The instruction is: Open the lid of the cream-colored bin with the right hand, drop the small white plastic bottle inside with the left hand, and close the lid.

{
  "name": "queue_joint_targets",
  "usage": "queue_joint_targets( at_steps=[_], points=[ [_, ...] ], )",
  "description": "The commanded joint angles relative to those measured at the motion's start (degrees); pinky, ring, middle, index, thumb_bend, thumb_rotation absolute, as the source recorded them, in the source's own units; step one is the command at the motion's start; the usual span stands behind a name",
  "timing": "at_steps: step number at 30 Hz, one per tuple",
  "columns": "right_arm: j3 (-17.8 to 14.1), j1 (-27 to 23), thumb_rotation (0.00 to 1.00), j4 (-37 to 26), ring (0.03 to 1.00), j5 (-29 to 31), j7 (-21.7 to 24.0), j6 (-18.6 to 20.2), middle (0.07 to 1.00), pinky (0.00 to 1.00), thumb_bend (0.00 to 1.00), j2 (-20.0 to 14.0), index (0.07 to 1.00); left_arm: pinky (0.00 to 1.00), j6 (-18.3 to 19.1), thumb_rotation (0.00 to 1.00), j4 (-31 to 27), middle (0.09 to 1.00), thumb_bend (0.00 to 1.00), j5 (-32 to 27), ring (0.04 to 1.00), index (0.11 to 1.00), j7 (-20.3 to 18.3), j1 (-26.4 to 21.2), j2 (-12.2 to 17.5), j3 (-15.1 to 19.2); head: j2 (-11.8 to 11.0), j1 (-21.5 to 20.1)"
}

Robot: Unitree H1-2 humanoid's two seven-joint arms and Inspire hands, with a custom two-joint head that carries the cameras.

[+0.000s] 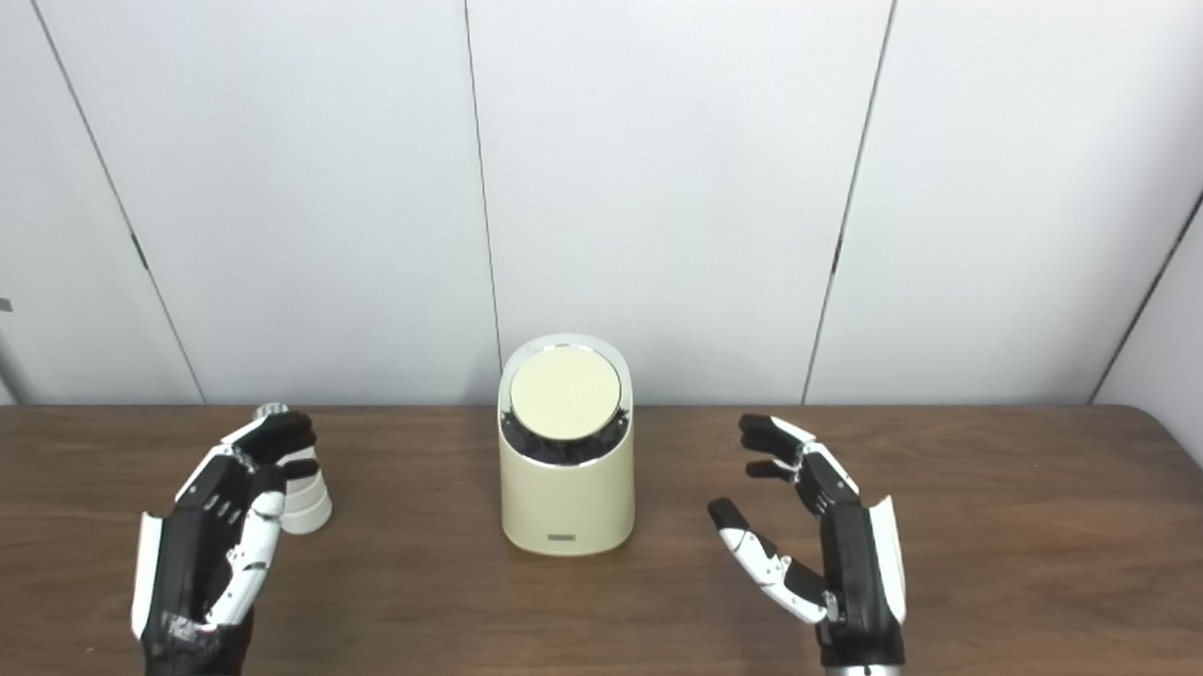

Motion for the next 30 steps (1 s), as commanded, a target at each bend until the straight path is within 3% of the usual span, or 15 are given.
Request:
queue_joint_targets(
  at_steps=[1, 9, 14, 18, 21, 22, 23, 24, 26, 30],
  points=[
    [-0.1, -1.9, 0.34, -1.3, 0.731, -0.6, -1.0, -2.1, 0.752, 0.62, 0.28, 0.2, 0.729, 0.69, -2.2, 0.50, -1.2, 0.767, 0.27, -0.9, 0.757, 0.737, -0.3, -1.4, 0.4, 0.0, 0.2, -0.2],
    [0.1, -1.8, 0.33, -2.0, 0.728, -0.6, -1.0, -1.8, 0.751, 0.62, 0.28, 0.3, 0.723, 0.69, -1.7, 0.50, -1.6, 0.764, 0.27, -1.2, 0.757, 0.732, -0.5, -1.2, 0.5, 0.1, 0.5, -0.3],
    [0.0, -2.0, 0.40, -1.9, 0.734, -0.8, -1.1, -1.3, 0.755, 0.63, 0.30, 0.3, 0.731, 0.68, -1.8, 0.51, -1.5, 0.765, 0.28, -0.9, 0.755, 0.734, -0.5, -1.2, 0.6, 0.1, 0.5, -0.6],
    [-0.3, -2.4, 0.39, -1.5, 0.730, -1.5, -1.5, -1.6, 0.752, 0.63, 0.30, 0.0, 0.727, 0.69, -1.8, 0.50, -1.2, 0.766, 0.27, -0.8, 0.758, 0.735, -0.5, -1.4, 0.4, -0.1, 0.4, -0.7],
    [-0.2, -3.1, 0.37, -1.9, 0.735, -2.5, -0.8, 0.4, 0.761, 0.63, 0.31, -0.9, 0.740, 0.69, -1.9, 0.50, -1.1, 0.766, 0.27, -1.0, 0.757, 0.736, -0.5, -1.6, 0.4, -0.1, 0.4, -0.6],
    [0.1, -3.3, 0.47, -2.5, 0.774, -3.3, 0.2, 2.7, 0.797, 0.67, 0.38, -1.5, 0.780, 0.69, -1.8, 0.50, -1.0, 0.765, 0.27, -0.9, 0.756, 0.735, -0.4, -1.7, 0.3, -0.1, 0.5, -0.7],
    [0.3, -3.4, 0.62, -3.0, 0.832, -3.9, 0.8, 4.5, 0.848, 0.74, 0.52, -1.9, 0.837, 0.69, -1.7, 0.49, -1.1, 0.764, 0.27, -0.8, 0.753, 0.735, -0.3, -1.7, 0.3, 0.0, 0.5, -0.7],
    [0.5, -3.8, 0.68, -4.1, 0.852, -4.2, 1.8, 7.4, 0.866, 0.76, 0.57, -2.2, 0.857, 0.68, -1.7, 0.49, -1.0, 0.764, 0.27, -0.7, 0.752, 0.735, -0.3, -1.6, 0.3, 0.0, 0.5, -0.8],
    [0.9, -4.6, 0.79, -6.0, 0.920, -4.9, 3.0, 12.1, 0.924, 0.86, 0.77, -2.3, 0.914, 0.68, -1.7, 0.49, -1.1, 0.762, 0.28, -0.5, 0.751, 0.733, -0.2, -1.5, 0.4, 0.1, 0.6, -1.1],
    [1.8, -7.3, 0.90, -9.7, 0.951, -8.6, 4.5, 20.8, 0.953, 0.90, 0.89, -2.3, 0.944, 0.69, -1.8, 0.49, -1.1, 0.764, 0.28, -0.4, 0.753, 0.735, -0.2, -1.5, 0.4, 0.2, 0.7, -1.3]
  ],
)
